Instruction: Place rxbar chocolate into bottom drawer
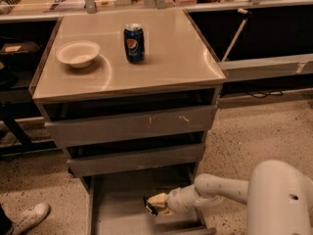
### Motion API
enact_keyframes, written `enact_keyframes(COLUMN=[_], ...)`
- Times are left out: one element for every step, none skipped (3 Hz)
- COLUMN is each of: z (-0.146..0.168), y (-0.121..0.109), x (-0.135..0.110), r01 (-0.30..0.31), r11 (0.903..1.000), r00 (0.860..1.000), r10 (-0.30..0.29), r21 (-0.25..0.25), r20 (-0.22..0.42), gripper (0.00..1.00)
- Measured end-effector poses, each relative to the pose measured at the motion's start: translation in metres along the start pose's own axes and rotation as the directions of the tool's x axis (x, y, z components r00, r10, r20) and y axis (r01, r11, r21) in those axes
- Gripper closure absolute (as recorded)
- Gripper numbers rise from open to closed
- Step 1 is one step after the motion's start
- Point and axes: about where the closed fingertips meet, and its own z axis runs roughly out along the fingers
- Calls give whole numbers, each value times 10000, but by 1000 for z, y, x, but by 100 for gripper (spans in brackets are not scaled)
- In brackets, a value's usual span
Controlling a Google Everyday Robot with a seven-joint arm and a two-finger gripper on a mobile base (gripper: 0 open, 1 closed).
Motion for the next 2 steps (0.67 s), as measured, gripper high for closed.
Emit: enact_keyframes(z=[22, 37], y=[-1, -9], x=[-22, -36], r01=[-99, -316], r11=[9999, 9981], r00=[9993, 9972], r10=[94, 280], r21=[130, 523], r20=[360, 694], gripper=[100, 100])
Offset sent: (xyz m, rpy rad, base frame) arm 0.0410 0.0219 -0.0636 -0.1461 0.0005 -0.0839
